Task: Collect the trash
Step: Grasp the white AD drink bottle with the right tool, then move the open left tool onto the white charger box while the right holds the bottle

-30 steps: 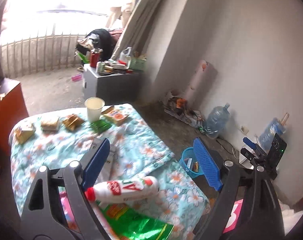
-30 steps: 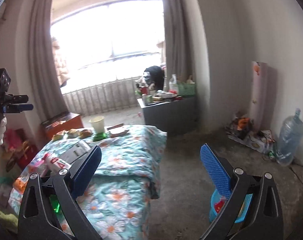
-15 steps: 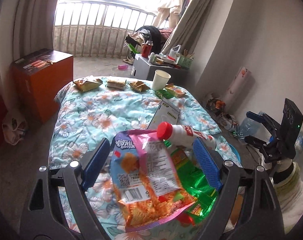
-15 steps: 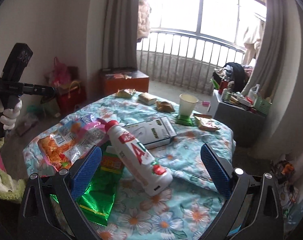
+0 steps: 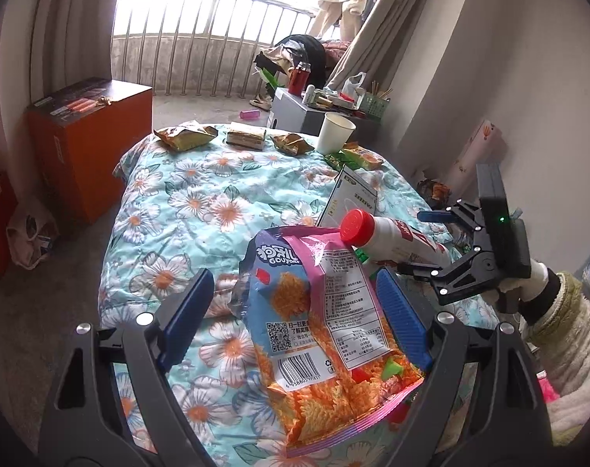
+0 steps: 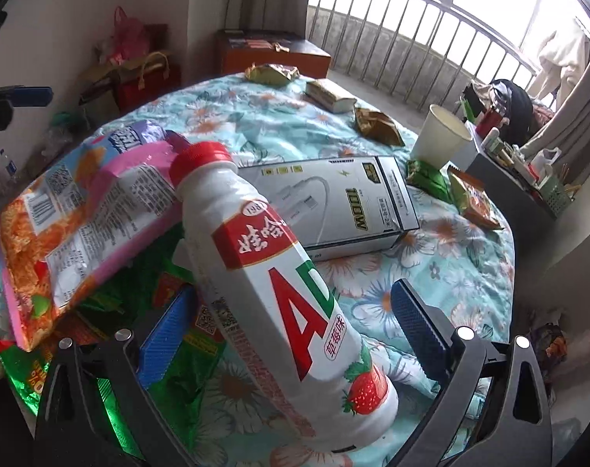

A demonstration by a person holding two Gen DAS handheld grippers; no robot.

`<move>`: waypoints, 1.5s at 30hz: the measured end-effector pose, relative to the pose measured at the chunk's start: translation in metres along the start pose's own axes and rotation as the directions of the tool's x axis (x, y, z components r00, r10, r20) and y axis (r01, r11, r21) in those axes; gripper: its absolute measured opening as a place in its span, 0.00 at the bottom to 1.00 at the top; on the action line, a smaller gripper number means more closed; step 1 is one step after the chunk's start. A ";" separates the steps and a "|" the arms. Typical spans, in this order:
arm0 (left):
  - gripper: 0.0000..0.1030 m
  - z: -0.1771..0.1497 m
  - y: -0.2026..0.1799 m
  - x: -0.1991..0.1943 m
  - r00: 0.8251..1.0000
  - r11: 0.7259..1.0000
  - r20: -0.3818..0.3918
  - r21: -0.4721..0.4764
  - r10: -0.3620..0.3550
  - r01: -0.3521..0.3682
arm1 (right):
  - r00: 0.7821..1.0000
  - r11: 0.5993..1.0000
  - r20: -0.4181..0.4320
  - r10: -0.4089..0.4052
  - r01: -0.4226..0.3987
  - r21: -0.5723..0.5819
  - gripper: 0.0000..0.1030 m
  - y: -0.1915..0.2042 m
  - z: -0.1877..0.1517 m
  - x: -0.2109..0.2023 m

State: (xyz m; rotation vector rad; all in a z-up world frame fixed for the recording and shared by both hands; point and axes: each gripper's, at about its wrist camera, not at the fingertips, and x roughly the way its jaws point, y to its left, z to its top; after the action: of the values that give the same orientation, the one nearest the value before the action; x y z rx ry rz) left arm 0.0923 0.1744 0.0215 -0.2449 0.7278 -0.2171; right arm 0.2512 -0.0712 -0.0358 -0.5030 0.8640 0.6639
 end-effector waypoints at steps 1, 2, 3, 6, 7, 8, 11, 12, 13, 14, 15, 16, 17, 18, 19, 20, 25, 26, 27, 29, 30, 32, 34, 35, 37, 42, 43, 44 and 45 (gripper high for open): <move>0.79 0.002 0.002 0.000 1.000 1.000 0.002 -0.016 -0.010 0.010 | 1.000 1.000 -0.011 0.003 -0.003 0.031 0.88 -0.003 0.001 0.002; 0.79 0.004 0.003 -0.001 1.000 0.999 0.005 -0.031 -0.023 0.023 | 1.000 0.998 -0.017 0.013 -0.012 0.063 0.82 -0.006 0.002 0.004; 0.79 0.006 0.004 -0.001 0.999 0.998 0.008 -0.043 -0.038 0.038 | 1.000 0.995 -0.024 0.019 -0.017 0.099 0.73 -0.009 0.002 0.004; 0.79 0.012 0.005 0.001 0.999 0.997 0.011 -0.051 -0.052 0.052 | 0.998 0.969 -0.042 0.039 -0.027 0.246 0.68 -0.027 -0.001 0.001; 0.79 0.015 0.005 0.003 0.999 0.998 0.008 -0.048 -0.050 0.050 | 0.997 0.952 -0.046 0.054 -0.038 0.303 0.64 -0.035 -0.004 -0.001; 0.79 0.018 0.005 0.005 0.999 0.998 0.005 -0.045 -0.046 0.046 | 0.996 0.934 -0.049 0.068 -0.047 0.353 0.63 -0.043 -0.007 -0.003; 0.79 0.030 0.003 0.011 0.999 0.998 -0.008 -0.032 -0.049 0.049 | 0.991 0.832 -0.041 0.125 -0.082 0.549 0.62 -0.074 -0.027 -0.010; 0.79 0.034 0.001 0.013 0.999 0.998 -0.011 -0.025 -0.052 0.052 | 0.989 0.786 -0.042 0.142 -0.087 0.612 0.62 -0.084 -0.037 -0.011; 0.79 0.038 0.000 0.016 0.998 0.998 -0.015 -0.019 -0.053 0.053 | 0.988 0.745 -0.039 0.151 -0.088 0.662 0.62 -0.092 -0.048 -0.013; 0.79 0.042 -0.002 0.019 0.998 0.998 -0.022 -0.013 -0.054 0.054 | 0.988 0.714 -0.037 0.150 -0.082 0.695 0.62 -0.097 -0.058 -0.016; 0.79 0.046 -0.004 0.023 0.998 0.999 -0.029 -0.006 -0.053 0.053 | 0.989 0.684 -0.037 0.142 -0.071 0.726 0.62 -0.101 -0.069 -0.019; 0.79 0.049 -0.006 0.028 0.998 0.999 -0.038 0.000 -0.049 0.049 | 0.990 0.660 -0.035 0.135 -0.064 0.749 0.62 -0.103 -0.079 -0.023; 0.79 0.051 -0.008 0.031 0.998 0.999 -0.046 0.005 -0.052 0.052 | 0.991 0.626 -0.025 0.133 -0.064 0.777 0.62 -0.104 -0.091 -0.027; 0.79 0.053 -0.010 0.037 0.996 0.998 -0.061 0.007 -0.058 0.058 | 0.991 0.594 -0.013 0.136 -0.071 0.801 0.62 -0.105 -0.100 -0.030; 0.79 0.055 -0.012 0.043 0.996 0.998 -0.072 0.006 -0.062 0.062 | 0.990 0.558 0.000 0.141 -0.080 0.826 0.62 -0.104 -0.111 -0.032; 0.79 0.059 -0.014 0.050 0.993 0.998 -0.096 0.000 -0.070 0.071 | 0.990 0.533 0.010 0.140 -0.083 0.842 0.62 -0.102 -0.120 -0.035; 0.79 0.080 -0.036 0.092 0.971 0.994 -0.218 0.033 -0.096 0.106 | 0.991 0.475 0.056 0.124 -0.109 0.873 0.63 -0.097 -0.141 -0.042; 0.79 0.086 -0.044 0.102 0.965 0.991 -0.242 0.058 -0.103 0.120 | 0.990 0.469 0.064 0.125 -0.116 0.876 0.64 -0.097 -0.143 -0.043; 0.79 0.091 -0.053 0.113 0.956 0.987 -0.272 0.081 -0.111 0.138 | 0.990 0.462 0.073 0.123 -0.122 0.879 0.67 -0.097 -0.144 -0.043; 0.80 0.099 -0.070 0.138 0.931 0.977 -0.341 0.120 -0.127 0.177 | 0.988 0.445 0.093 0.123 -0.139 0.885 0.69 -0.099 -0.148 -0.045; 0.80 0.101 -0.078 0.151 0.918 0.972 -0.373 0.133 -0.132 0.194 | 0.987 0.439 0.097 0.129 -0.145 0.887 0.69 -0.099 -0.150 -0.045; 0.80 0.102 -0.094 0.179 0.895 0.963 -0.432 0.175 -0.111 0.204 | 0.987 0.442 0.095 0.128 -0.143 0.886 0.70 -0.100 -0.151 -0.047; 0.80 0.101 -0.106 0.203 0.886 0.955 -0.459 0.228 -0.068 0.192 | 0.989 0.455 0.089 0.118 -0.133 0.881 0.71 -0.100 -0.152 -0.050; 0.80 0.100 -0.112 0.214 0.887 0.950 -0.461 0.261 -0.034 0.172 | 0.990 0.456 0.087 0.113 -0.129 0.880 0.72 -0.100 -0.153 -0.051; 0.80 0.098 -0.120 0.231 0.889 0.934 -0.458 0.328 0.028 0.139 | 0.990 0.456 0.088 0.111 -0.130 0.881 0.73 -0.100 -0.157 -0.054; 0.80 0.096 -0.131 0.262 0.882 0.898 -0.454 0.429 0.126 0.093 | 0.990 0.465 0.088 0.114 -0.131 0.876 0.73 -0.100 -0.160 -0.058; 0.80 0.096 -0.132 0.265 0.880 0.896 -0.457 0.434 0.130 0.093 | 0.990 0.468 0.087 0.114 -0.131 0.874 0.73 -0.100 -0.161 -0.058; 0.80 0.095 -0.132 0.268 0.877 0.897 -0.463 0.433 0.131 0.094 | 0.990 0.470 0.086 0.114 -0.130 0.873 0.73 -0.100 -0.161 -0.059; 0.80 0.095 -0.132 0.272 0.873 0.898 -0.469 0.431 0.136 0.092 | 0.990 0.471 0.086 0.113 -0.129 0.873 0.73 -0.100 -0.160 -0.058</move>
State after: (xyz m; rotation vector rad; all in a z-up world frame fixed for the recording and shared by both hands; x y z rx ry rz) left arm 0.3392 -0.0130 -0.0418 0.2711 1.1622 -0.4251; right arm 0.2102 -0.2626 -0.0638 0.5317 1.1074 0.2587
